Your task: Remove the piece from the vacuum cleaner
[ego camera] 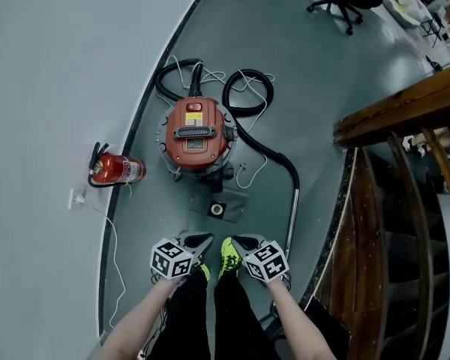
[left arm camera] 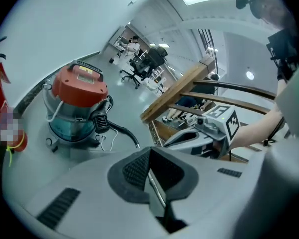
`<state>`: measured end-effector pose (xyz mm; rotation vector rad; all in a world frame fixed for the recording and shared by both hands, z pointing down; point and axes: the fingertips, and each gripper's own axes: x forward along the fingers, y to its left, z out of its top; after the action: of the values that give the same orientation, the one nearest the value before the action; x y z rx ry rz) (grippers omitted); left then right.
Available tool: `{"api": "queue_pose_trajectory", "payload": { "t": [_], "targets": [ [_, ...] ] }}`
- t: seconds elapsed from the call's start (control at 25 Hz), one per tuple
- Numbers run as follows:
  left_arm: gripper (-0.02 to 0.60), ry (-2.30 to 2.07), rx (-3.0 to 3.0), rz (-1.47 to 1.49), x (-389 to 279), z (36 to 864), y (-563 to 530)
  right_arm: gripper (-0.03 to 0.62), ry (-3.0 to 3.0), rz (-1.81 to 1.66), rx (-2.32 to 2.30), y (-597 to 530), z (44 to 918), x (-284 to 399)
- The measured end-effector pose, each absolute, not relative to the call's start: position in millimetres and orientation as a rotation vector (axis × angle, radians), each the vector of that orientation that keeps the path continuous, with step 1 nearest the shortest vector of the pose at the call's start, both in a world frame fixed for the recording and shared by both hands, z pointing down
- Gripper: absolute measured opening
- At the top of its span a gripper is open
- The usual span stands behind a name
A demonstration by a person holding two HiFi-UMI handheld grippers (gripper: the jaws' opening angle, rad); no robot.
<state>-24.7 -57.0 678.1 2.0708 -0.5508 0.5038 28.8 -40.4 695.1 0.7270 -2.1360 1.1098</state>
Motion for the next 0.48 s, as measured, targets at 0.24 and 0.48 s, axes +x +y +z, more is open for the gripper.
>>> {"api": "queue_pose_trajectory", "payload": {
  "t": [0.24,0.48],
  "targets": [
    [0.011,-0.591,2.065,0.509,-31.1,639.8,-65.0,0.025,-2.138,1.106,0.717,-42.9,654.4,32.2],
    [0.011,-0.639,2.063,0.490,-26.2,601.8,-82.0,0.025,-2.167,1.065,0.730,-64.7,611.6,32.8]
  ]
}}
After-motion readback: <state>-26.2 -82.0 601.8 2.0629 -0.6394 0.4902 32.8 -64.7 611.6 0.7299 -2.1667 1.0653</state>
